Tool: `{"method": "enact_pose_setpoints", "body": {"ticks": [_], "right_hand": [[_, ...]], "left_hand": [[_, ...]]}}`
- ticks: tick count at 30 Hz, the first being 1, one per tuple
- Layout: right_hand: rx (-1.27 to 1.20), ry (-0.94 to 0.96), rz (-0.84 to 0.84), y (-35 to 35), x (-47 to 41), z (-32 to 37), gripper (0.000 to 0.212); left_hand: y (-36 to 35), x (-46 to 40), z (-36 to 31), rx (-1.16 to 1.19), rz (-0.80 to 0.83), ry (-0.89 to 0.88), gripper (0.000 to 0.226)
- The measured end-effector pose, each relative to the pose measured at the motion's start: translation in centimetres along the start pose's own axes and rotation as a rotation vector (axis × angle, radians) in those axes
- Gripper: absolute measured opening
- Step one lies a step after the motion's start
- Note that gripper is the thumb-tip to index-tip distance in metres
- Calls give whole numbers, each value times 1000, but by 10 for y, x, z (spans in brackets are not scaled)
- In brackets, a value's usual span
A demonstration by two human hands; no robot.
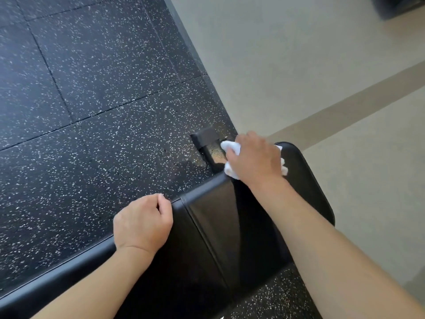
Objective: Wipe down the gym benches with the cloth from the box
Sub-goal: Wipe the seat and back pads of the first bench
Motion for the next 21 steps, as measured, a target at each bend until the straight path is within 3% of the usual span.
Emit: {"method": "enact_pose_setpoints", "body": {"ticks": [4,7,9,15,19,21], "right_hand": [[49,55,230,-18,9,64,19],[-48,305,290,-22,64,125,19],[-108,359,281,-20,71,119,23],[51,34,225,-9,-14,21,25],[22,93,250,-16,9,69,25],[-46,214,270,-19,38,102,26]], "left_hand": [[-1,-1,1,24,86,28,42],[-4,-2,2,20,167,61,41],[-4,-2,2,50,185,62,40],[-1,-4,1,91,188,37,39],[0,-6,4,123,216,35,39],[0,-6,3,122,227,28,39]]}}
Point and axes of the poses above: each hand's wrist, its own x-axis away from the middle knuckle, its own y-axis out of the back of the hand, z = x × y, the point moved 6 cm from there along -x, towards the middle knuckle, and after that the axes turned 6 degrees about -y, right-handed, at the moved point
